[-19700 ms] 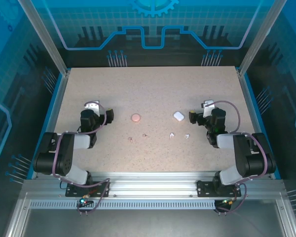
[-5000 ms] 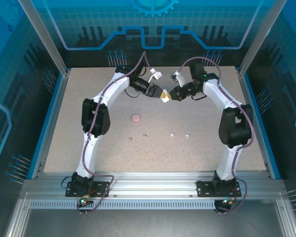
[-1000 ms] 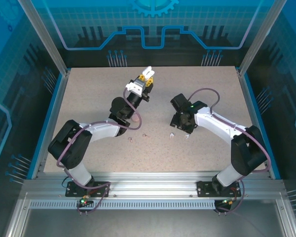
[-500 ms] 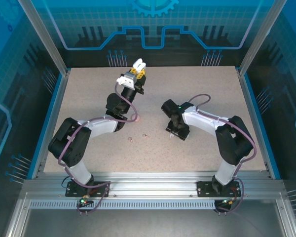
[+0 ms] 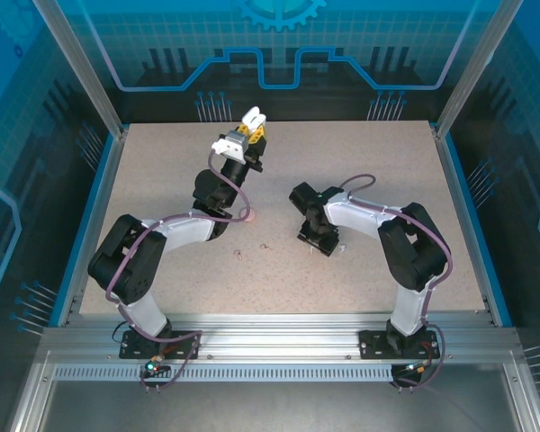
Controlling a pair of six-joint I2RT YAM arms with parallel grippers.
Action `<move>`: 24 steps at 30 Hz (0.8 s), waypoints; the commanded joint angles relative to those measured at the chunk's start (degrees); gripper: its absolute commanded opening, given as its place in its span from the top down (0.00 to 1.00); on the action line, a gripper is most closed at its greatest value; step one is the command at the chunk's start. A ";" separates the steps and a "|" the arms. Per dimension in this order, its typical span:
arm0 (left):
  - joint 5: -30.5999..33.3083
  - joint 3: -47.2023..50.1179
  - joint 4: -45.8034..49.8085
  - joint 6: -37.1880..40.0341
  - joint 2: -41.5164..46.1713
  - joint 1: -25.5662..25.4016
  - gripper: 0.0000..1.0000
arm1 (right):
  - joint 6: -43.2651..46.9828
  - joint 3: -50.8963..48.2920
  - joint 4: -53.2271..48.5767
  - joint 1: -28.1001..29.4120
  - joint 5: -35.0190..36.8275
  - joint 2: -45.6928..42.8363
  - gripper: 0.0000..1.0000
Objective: Insert wireless bluetooth earbuds into charging case
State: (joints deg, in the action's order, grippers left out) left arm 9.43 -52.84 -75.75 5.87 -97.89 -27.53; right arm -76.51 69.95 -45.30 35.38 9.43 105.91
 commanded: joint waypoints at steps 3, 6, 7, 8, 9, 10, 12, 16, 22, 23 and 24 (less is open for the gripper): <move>-0.38 -0.18 -1.60 -0.80 2.08 0.03 1.00 | -0.31 1.94 -0.08 0.92 0.50 2.14 0.46; -0.46 -0.20 -1.49 -0.77 2.13 0.10 1.00 | 0.07 2.20 0.17 0.92 0.30 2.96 0.47; -0.47 -0.16 -1.34 -0.81 2.17 0.02 1.00 | 0.31 2.28 0.14 0.93 0.26 3.29 0.47; -0.47 -0.16 -1.25 -0.79 2.17 0.05 1.00 | 0.37 2.29 -0.03 0.92 0.36 3.42 0.48; -0.55 -0.10 -1.26 -0.77 2.22 0.04 1.00 | 0.48 2.25 -0.06 0.92 0.45 3.57 0.48; -0.63 -0.07 -1.25 -0.77 2.17 0.09 1.00 | 0.48 2.05 0.07 0.92 0.48 3.70 0.49; -0.60 0.02 -1.25 -0.77 2.17 0.05 1.00 | 0.49 1.73 0.36 0.87 0.46 3.69 0.50; -0.64 0.10 -1.07 -0.86 2.35 0.04 1.00 | 1.06 1.50 0.82 0.83 0.52 4.05 0.54; -0.55 0.36 -1.08 -0.77 2.52 0.04 1.00 | 2.18 1.25 1.42 0.82 0.20 4.13 0.57; -0.56 0.45 -1.07 -0.77 2.52 -0.07 1.00 | 2.29 1.19 1.51 0.78 0.16 4.13 0.57; -0.55 0.45 -1.07 -0.81 2.61 -0.03 1.00 | 2.52 1.07 1.57 0.84 0.19 4.18 0.57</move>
State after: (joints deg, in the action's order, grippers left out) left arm 9.41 -52.82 -75.31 5.89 -97.76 -27.53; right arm -74.72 71.00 -43.99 35.38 9.43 109.06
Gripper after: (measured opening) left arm 0.227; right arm 0.429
